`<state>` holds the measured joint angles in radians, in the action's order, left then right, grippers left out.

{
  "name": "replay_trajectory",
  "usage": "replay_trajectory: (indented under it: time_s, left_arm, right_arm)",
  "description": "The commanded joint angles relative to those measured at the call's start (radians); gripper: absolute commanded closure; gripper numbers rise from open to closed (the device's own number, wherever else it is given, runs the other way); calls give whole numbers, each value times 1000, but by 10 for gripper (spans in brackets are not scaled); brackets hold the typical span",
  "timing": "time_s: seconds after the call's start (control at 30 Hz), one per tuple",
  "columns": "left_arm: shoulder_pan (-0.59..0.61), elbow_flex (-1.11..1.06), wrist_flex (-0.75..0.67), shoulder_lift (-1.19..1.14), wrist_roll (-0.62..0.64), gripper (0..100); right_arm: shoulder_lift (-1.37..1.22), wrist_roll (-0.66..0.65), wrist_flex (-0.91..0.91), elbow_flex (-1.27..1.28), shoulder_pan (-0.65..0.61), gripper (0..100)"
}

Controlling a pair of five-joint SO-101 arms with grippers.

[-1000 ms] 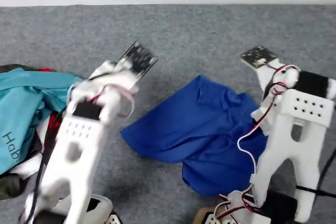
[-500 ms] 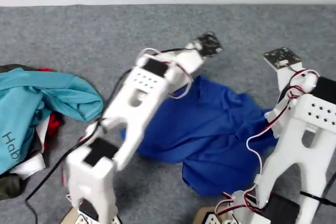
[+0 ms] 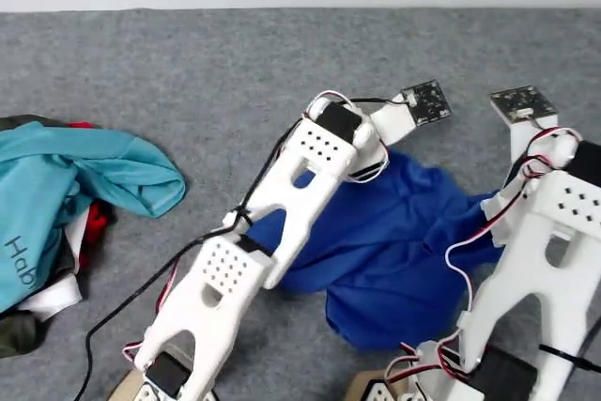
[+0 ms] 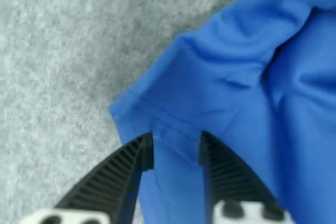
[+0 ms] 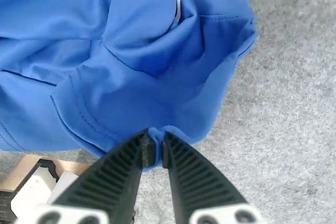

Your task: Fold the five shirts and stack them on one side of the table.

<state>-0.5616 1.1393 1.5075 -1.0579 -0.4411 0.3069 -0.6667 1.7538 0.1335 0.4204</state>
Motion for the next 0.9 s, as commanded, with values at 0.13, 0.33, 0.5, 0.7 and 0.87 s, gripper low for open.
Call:
replay_trajectory:
  time_s: [0.13, 0.33, 0.5, 0.7, 0.87]
  left_arm:
    - [-2, 257, 112, -183, -46, 823]
    - [-5, 280, 95, -207, -46, 836]
    - [-3, 282, 57, -203, -46, 999]
    - [2, 397, 135, -167, -43, 996]
    - [69, 538, 247, -55, -23, 996]
  right_arm:
    - [39, 9, 35, -48, 8, 988]
    - [39, 9, 35, -48, 8, 988]
    - [39, 6, 35, -48, 8, 988]
    - [50, 2, 36, -54, 8, 988]
    - [148, 0, 33, -89, 7, 988]
